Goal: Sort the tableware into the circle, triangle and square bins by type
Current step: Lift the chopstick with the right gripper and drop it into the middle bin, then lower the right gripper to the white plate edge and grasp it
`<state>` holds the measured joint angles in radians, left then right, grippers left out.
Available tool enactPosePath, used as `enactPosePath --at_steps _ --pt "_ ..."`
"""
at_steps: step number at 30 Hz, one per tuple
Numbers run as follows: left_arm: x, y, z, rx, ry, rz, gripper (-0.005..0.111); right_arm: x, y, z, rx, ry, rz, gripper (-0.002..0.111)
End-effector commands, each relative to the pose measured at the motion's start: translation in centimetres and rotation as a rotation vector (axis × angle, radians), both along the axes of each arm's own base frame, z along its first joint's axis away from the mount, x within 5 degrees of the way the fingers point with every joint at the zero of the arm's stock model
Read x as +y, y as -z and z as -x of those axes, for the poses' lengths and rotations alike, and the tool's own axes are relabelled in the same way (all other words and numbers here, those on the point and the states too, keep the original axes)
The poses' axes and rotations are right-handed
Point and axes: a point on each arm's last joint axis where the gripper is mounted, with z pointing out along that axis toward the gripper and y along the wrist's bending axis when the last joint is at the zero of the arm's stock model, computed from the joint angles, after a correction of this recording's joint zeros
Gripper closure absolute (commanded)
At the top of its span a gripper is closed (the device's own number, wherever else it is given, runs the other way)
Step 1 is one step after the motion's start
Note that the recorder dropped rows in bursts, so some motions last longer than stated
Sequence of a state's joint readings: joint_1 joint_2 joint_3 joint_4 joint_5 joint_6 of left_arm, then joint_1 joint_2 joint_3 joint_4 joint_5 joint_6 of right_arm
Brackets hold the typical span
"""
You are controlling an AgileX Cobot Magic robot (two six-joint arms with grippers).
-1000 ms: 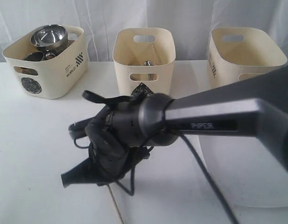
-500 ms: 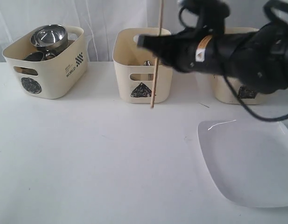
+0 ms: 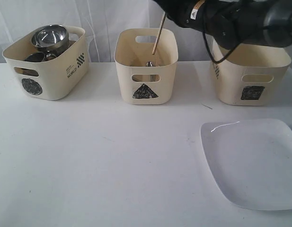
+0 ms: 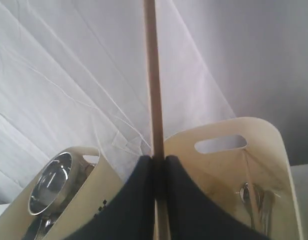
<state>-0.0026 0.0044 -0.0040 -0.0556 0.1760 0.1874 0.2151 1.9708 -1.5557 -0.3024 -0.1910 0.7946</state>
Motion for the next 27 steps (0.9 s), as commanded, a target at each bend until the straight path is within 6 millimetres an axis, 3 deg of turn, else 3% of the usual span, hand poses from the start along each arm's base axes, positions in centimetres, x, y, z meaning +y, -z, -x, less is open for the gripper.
enactPosePath --at_steps 1,2,4,6,9,11,12,18,20,23,27 --pt "0.0 0.1 0.0 -0.005 -0.004 0.009 0.107 0.3 1.8 -3.9 0.019 0.014 0.138 0.108" --pt "0.0 0.1 0.0 -0.005 -0.004 0.009 0.107 0.5 2.3 -4.2 0.031 0.008 0.182 0.105" --pt "0.0 0.1 0.0 -0.005 -0.004 0.009 0.107 0.9 3.2 -5.0 0.053 -0.002 0.278 0.09" --pt "0.0 0.1 0.0 -0.005 -0.004 0.009 0.107 1.4 2.9 -4.8 0.06 -0.016 0.335 0.067" --pt "0.0 0.1 0.0 -0.005 -0.004 0.009 0.107 1.7 0.9 -3.3 0.117 -0.028 0.45 0.067" --pt "0.0 0.1 0.0 -0.005 -0.004 0.009 0.107 1.8 -0.6 -0.5 0.219 -0.052 0.572 0.07" --pt "0.0 0.1 0.0 -0.005 -0.004 0.009 0.107 1.8 -1.0 2.1 0.304 -0.064 0.662 0.07" --pt "0.0 0.1 0.0 -0.005 -0.004 0.009 0.107 4.0 1.0 12.8 0.584 -0.179 0.958 0.07" --pt "0.0 0.1 0.0 -0.005 -0.004 0.009 0.107 4.8 2.1 15.4 0.662 -0.176 1.04 0.069" --pt "0.0 0.1 0.0 -0.005 -0.004 0.009 0.107 6.4 4.4 18.2 0.752 -0.196 1.134 0.059" --pt "0.0 0.1 0.0 -0.005 -0.004 0.009 0.107 8.3 7.3 19.7 0.83 -0.225 1.194 0.045"
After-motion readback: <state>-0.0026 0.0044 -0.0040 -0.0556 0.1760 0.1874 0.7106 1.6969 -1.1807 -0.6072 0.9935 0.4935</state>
